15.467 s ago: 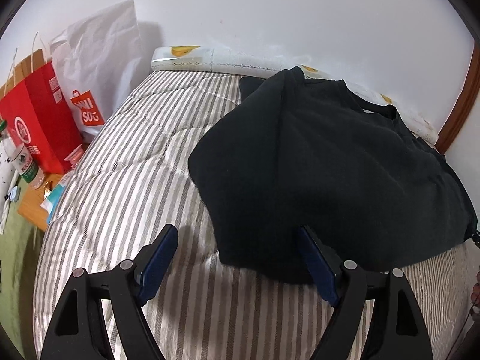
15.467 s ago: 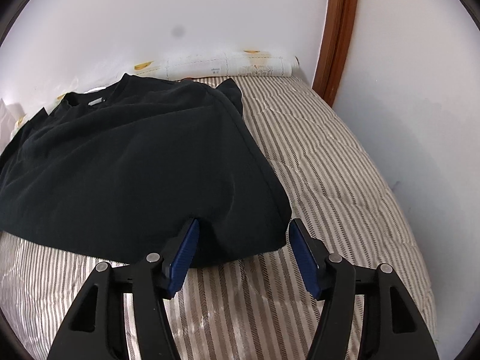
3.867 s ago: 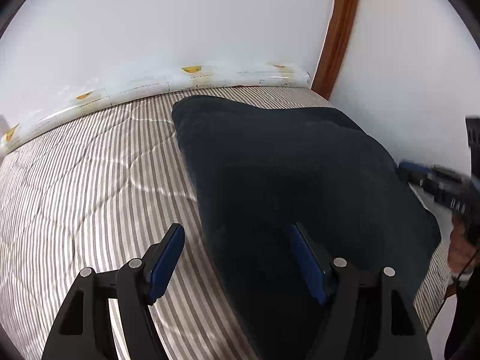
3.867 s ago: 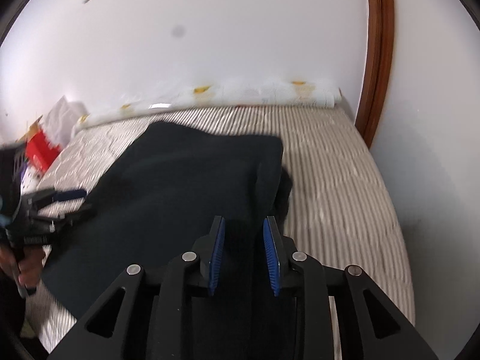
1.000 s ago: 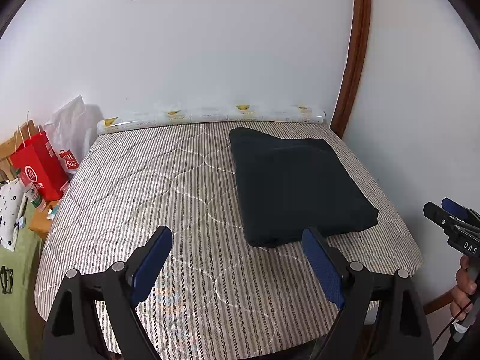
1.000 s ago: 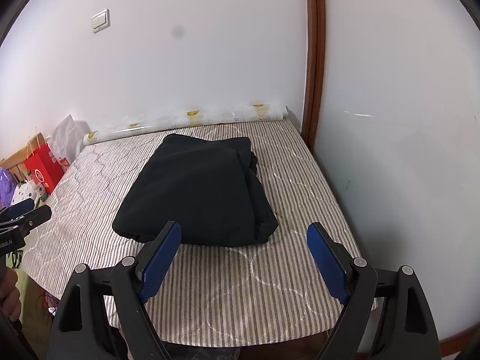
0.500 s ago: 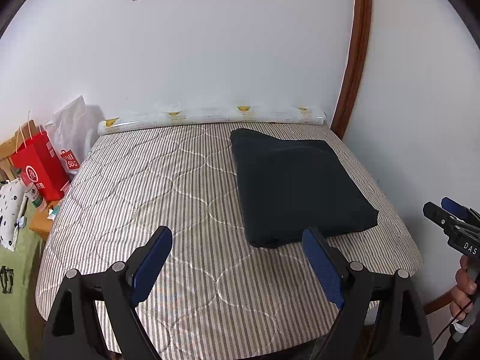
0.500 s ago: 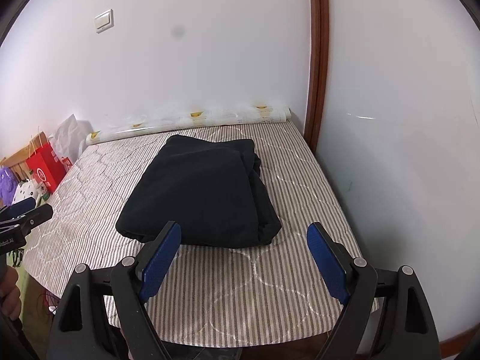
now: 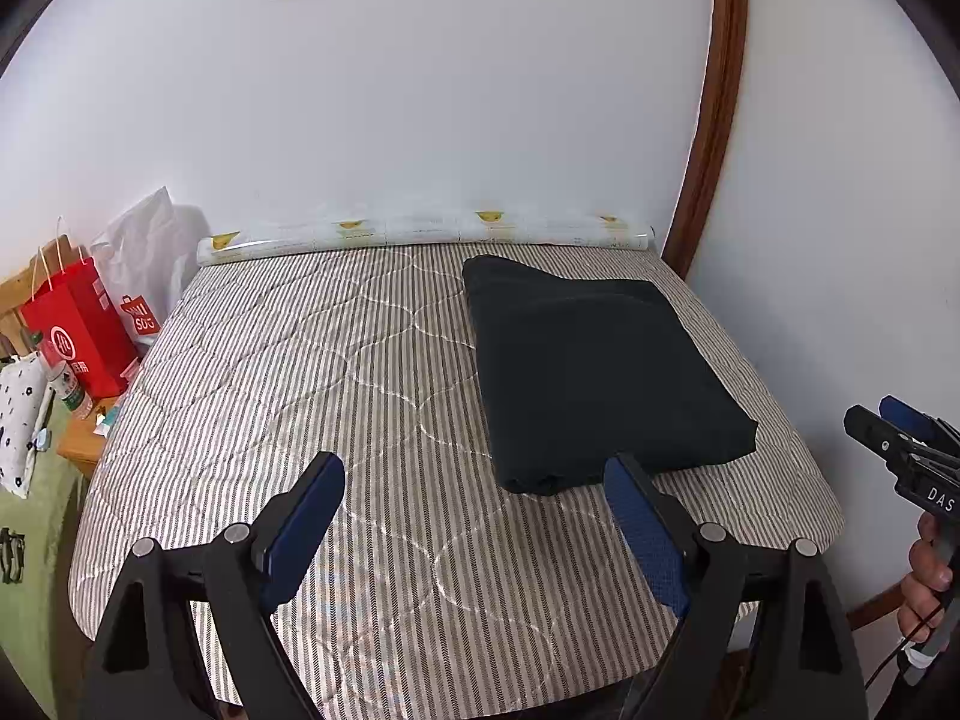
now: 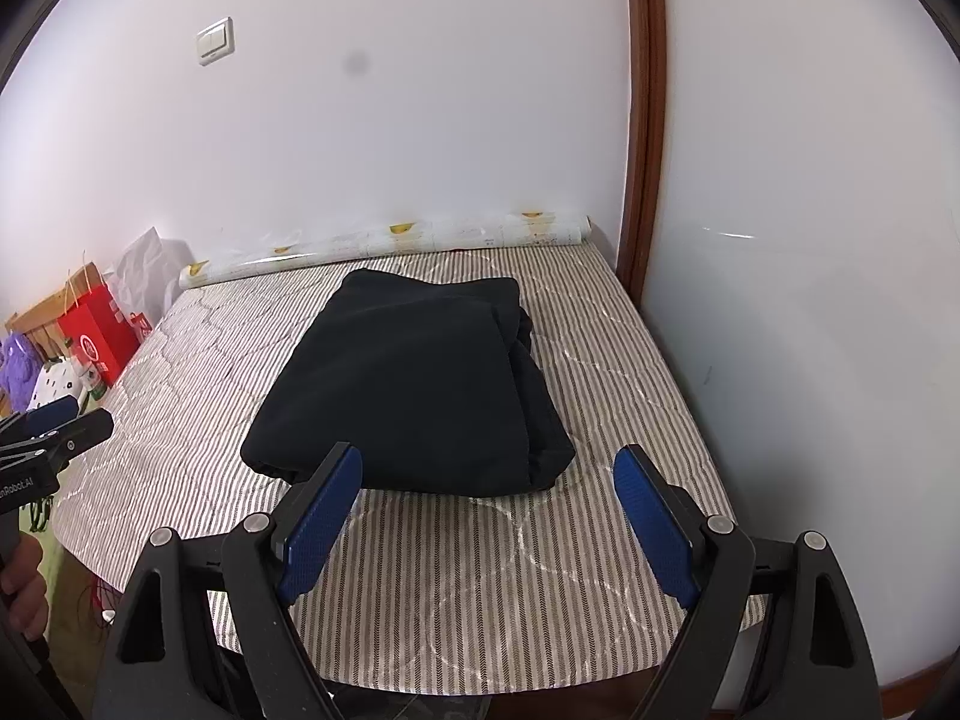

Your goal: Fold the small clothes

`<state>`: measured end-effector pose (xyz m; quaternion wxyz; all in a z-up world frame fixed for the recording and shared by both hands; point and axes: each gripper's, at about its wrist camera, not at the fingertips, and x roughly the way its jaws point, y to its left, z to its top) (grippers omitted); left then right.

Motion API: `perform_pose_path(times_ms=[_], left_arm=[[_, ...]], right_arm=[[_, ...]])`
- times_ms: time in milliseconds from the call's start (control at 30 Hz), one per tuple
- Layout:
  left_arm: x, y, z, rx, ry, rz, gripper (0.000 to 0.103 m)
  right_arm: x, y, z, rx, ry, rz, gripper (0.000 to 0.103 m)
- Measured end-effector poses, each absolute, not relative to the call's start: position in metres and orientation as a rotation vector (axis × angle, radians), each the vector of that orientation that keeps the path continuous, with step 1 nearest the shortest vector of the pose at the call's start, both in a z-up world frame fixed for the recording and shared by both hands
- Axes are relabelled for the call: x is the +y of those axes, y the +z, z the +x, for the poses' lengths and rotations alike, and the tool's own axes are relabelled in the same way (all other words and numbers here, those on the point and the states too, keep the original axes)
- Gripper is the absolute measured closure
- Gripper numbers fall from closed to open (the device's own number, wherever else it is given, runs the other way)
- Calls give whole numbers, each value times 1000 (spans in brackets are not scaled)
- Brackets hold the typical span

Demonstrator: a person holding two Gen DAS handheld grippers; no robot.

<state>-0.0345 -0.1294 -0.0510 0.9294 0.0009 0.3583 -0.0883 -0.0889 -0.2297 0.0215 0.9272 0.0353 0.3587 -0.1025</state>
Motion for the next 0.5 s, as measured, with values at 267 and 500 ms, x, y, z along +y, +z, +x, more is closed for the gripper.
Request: perform_pose_path(times_ms=[267,500], left_arm=[[-127,-51,-34,735,-184,-3,15],[-127,-50,-33,728,-184,-4,15]], right_arm=[[-227,23,-88,731,-201,71,18],[-226,23,-88,729,-190,69,18]])
